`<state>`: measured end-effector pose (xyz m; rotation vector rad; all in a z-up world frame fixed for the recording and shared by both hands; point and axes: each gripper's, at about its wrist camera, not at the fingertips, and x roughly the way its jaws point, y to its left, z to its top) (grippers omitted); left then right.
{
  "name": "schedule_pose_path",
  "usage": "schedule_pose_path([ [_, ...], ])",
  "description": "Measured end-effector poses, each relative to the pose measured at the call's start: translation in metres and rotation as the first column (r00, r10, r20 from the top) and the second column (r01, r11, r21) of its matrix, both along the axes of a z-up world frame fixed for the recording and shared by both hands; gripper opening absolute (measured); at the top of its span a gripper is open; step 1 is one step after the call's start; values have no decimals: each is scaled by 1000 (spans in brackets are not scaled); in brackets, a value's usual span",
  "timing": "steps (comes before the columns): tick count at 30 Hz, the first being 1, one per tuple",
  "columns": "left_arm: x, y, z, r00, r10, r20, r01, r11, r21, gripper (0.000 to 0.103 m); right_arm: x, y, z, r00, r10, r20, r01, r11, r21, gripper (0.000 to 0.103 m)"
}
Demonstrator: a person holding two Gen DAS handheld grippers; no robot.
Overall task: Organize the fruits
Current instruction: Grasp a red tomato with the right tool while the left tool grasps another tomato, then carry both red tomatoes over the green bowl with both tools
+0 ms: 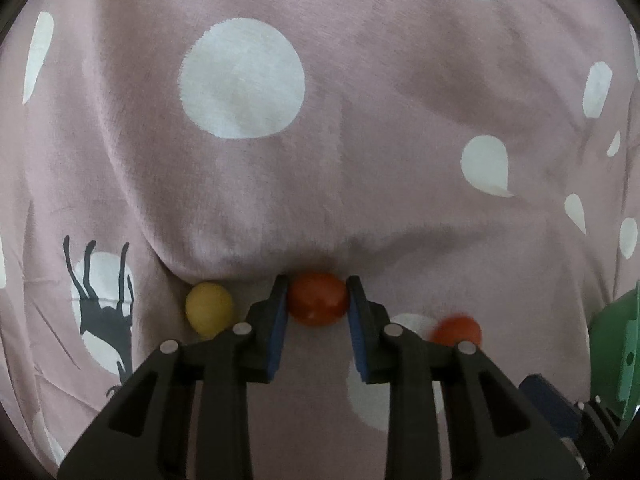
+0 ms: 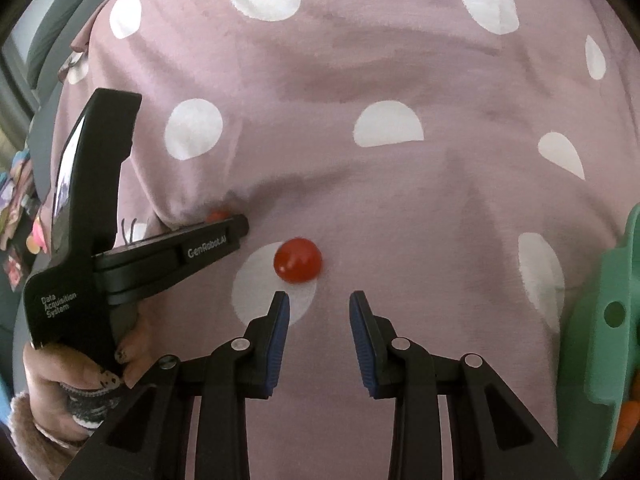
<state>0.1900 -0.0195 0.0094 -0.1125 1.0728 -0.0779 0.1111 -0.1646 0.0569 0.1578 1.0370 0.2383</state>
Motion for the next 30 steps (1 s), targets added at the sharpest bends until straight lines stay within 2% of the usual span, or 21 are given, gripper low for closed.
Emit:
schedule_pose_path([
  [7,-21,21,36,999,3,52,-2,1000,-27,27,-4,-7,4,1000,-8,6,7,999,53,31],
  [11,-42,41,59,996,47,77,-40,995,-88,27,-1,-12,1,1000,-16,-8,17,998,67,31],
  [13,-56,46,72,993,39,110,-31,996,-81,27,-1,-9,3,1000,-13,4,13,997,74,31],
  [16,-82,58,85,986,80,147,-69,994,-83,27,-2,-4,6,1000,3,23,-5,997,76,31],
  [19,-111,62,86,982,109,152,-92,989,-112,27,-5,0,6,1000,5,30,-7,998,62,31],
  [23,-134,71,84,977,141,159,-124,986,-109,27,-6,7,2,1000,23,16,-23,999,43,31],
  [27,-131,89,82,976,166,143,-141,976,-167,27,-3,17,2,999,45,16,-45,999,11,31],
  [30,-129,98,77,975,185,124,-159,968,-193,27,7,25,2,998,62,16,-62,998,-5,40],
])
